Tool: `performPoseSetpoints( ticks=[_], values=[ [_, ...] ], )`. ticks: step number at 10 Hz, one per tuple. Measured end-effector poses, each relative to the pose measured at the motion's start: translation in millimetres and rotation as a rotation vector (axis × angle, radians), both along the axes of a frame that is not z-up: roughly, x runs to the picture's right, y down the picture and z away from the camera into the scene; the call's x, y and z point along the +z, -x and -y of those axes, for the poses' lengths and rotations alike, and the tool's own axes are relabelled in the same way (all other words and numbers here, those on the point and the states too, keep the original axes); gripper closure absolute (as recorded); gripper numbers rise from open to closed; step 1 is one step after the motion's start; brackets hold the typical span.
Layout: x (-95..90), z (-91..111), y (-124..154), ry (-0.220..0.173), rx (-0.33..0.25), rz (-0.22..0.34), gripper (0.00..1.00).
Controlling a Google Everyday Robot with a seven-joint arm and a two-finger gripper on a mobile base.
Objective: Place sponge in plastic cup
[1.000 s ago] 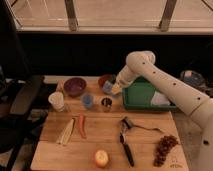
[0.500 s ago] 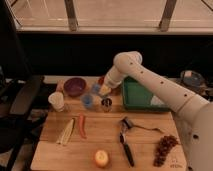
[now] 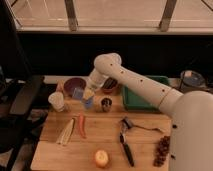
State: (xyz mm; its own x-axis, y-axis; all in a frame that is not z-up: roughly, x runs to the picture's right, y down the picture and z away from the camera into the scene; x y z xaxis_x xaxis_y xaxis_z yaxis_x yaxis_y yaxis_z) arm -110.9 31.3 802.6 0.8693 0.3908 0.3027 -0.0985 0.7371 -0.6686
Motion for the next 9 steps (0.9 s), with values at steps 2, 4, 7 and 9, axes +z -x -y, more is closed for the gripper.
performPoseSetpoints(
  ticks=[2, 4, 7, 9],
  values=[
    [5.4, -3.3, 3.7, 0.01, -0.025, -0.007, 1.0],
    [16.2, -5.2, -2.8, 0.024, -0.034, -0.044, 0.89],
    [29.2, -4.3, -16.1, 0.035, -0.034, -0.103, 0.59],
    [34.8, -2.4, -23.9, 0.035, -0.029, -0.134, 0.36]
  ],
)
